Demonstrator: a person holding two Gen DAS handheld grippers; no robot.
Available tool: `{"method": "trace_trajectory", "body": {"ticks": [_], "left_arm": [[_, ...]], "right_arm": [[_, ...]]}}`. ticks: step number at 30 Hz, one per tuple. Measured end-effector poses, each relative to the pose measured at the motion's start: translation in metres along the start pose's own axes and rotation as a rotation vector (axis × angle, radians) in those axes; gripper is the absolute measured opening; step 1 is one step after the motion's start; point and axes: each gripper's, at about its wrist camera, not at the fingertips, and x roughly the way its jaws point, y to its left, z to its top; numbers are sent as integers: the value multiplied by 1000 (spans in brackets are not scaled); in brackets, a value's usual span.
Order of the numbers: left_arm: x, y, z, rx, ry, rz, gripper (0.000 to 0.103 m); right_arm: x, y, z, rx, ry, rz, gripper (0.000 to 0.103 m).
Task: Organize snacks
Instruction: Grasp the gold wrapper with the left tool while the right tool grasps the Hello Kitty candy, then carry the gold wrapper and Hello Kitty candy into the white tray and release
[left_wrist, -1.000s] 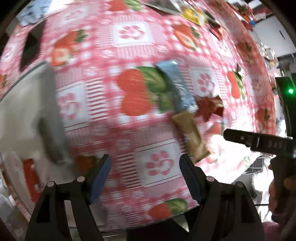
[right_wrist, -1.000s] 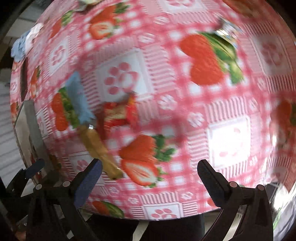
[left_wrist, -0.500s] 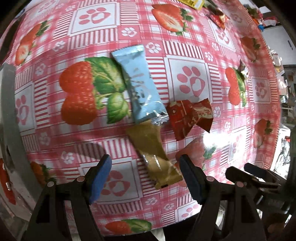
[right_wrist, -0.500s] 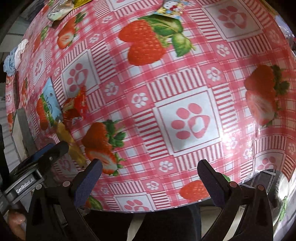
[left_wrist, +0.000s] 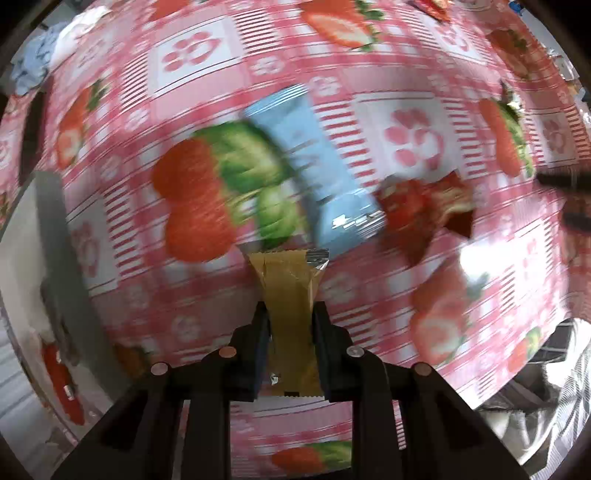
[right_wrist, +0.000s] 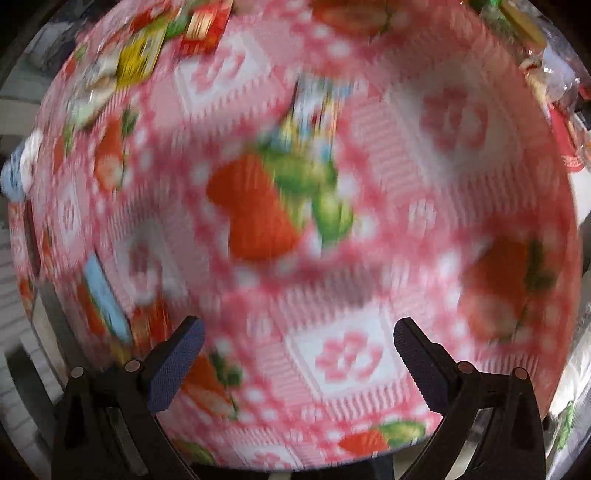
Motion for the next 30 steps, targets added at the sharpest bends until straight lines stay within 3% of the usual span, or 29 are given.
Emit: {"method": "trace_trajectory", "body": {"ticks": [7, 12, 15, 18, 19, 20, 23, 26, 30], "left_arm": [[5, 38, -19, -91, 2, 4, 28], [4, 51, -26, -85, -8, 12, 28], [2, 50, -25, -70, -10, 24, 28], [1, 45, -20, -70, -7, 21, 28], [-1, 47, -18, -66, -7, 22, 28], [0, 43, -17, -63, -7, 24, 28], [-2, 39, -12, -54, -10, 28, 28], [-1, 39, -11, -57, -12, 22, 28], [-1, 41, -13, -51, -22, 12, 28]], "right_arm": [[-2, -16, 71, 67, -74, -43, 103], [3, -22, 113, 67, -82, -94, 103], [8, -23, 125, 48, -73, -138, 95], [0, -10, 114, -62, -116, -163, 68], [-2, -6, 111, -102, -124, -165, 44], [-4, -3, 110, -141, -126, -165, 33], [-3, -1, 96, -197, -89, -94, 33], [3, -1, 59, -227, -35, -26, 33], [12, 6, 5, -275, 29, 2, 33]]}}
